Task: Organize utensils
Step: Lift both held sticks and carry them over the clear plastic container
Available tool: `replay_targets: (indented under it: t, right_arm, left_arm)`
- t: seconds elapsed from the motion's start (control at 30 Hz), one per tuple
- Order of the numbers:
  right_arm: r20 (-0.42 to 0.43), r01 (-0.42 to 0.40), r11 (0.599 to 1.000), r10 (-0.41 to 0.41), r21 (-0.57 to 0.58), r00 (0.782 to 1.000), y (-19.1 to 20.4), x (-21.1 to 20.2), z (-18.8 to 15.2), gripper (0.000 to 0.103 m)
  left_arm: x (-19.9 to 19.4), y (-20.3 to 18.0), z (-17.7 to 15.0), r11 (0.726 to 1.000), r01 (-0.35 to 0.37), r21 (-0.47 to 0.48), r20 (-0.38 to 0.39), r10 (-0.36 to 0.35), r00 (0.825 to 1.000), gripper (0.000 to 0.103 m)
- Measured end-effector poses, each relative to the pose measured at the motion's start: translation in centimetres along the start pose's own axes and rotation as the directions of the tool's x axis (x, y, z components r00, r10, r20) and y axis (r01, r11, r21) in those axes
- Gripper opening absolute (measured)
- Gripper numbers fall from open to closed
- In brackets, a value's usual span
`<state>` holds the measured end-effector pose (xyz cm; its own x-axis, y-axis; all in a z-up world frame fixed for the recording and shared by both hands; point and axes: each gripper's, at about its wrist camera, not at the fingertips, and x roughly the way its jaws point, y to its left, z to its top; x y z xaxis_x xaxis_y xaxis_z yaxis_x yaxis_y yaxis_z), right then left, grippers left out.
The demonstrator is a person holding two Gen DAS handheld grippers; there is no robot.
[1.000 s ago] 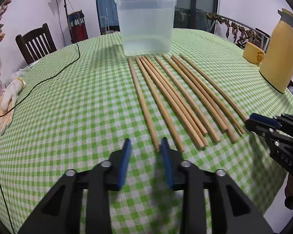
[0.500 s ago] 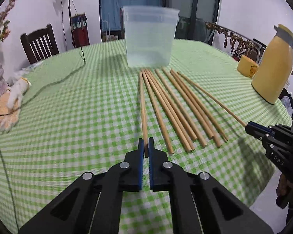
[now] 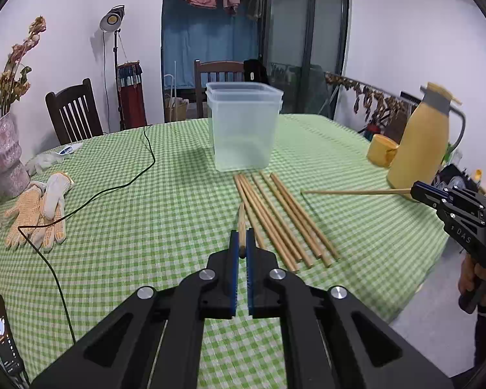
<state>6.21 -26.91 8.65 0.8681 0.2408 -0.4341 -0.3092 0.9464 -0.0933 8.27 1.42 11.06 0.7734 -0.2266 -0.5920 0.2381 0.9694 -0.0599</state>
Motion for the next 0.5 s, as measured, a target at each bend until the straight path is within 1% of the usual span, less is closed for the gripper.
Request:
replay_targets:
  t: [0.17,0.3,0.4,0.47,0.5]
  right_arm:
    - [0.028,-0.008,1.0,0.009,-0.028,1.0,0.2,-1.4,1.9,0.006]
    - [0.039,-0.035,0.999,0.037,-0.04,0.999,-0.2,-1.2,4.5,0.007]
    - [0.045,-0.053,0.997,0.055,-0.057,0.997,-0.4,0.0,7.1,0.007]
    - [0.024,-0.079,0.994,0.08,-0.072,0.996,-0.5,1.4,9.0,0.007]
    - [0.002,-0.097,0.992,0.097,-0.078,0.995,-0.6,2.5,10.1,0.007]
  left_arm:
    - [-3.1,0.8,1.7,1.0,0.014,-0.014,0.052,-0.014,0.999,0.001]
    - [-3.8,1.1,4.1,1.0,0.004,0.03,0.062,-0.006,0.998,0.001]
    - [-2.9,1.3,7.2,0.998,0.033,0.062,0.04,-0.035,0.999,0.001]
    - [-1.6,1.3,9.4,0.994,0.063,0.086,0.012,-0.064,0.998,0.001]
    - [-0.6,1.1,10.8,0.993,0.059,0.099,0.0,-0.06,0.998,0.001]
